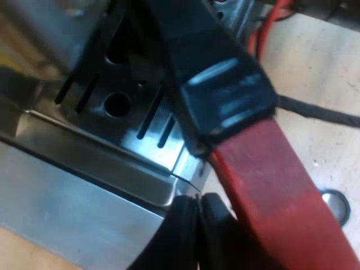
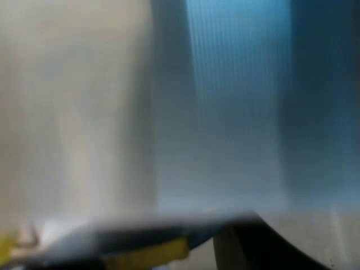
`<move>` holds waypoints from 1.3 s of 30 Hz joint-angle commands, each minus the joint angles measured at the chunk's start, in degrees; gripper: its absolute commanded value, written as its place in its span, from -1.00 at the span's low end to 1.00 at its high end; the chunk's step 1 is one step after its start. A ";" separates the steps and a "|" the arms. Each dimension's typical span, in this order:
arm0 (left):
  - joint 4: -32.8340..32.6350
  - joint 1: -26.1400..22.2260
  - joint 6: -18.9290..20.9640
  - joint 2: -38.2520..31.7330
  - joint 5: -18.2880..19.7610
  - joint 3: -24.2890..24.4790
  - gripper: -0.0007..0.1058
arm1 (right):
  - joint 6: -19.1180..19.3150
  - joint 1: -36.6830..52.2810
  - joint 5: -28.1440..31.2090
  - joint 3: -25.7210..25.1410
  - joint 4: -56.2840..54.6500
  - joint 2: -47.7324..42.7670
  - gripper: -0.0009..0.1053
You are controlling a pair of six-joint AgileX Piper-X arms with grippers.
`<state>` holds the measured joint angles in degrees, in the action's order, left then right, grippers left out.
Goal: Put the handle in the coffee machine
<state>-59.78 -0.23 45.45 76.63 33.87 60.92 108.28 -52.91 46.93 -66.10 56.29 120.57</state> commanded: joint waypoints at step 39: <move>9.40 8.09 26.73 -9.73 -8.16 -8.55 -0.97 | -13.88 -2.78 -25.55 24.14 -44.89 -41.00 -0.40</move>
<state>-50.22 6.98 71.36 67.77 24.74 52.84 94.07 -55.57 22.69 -41.66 13.24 81.05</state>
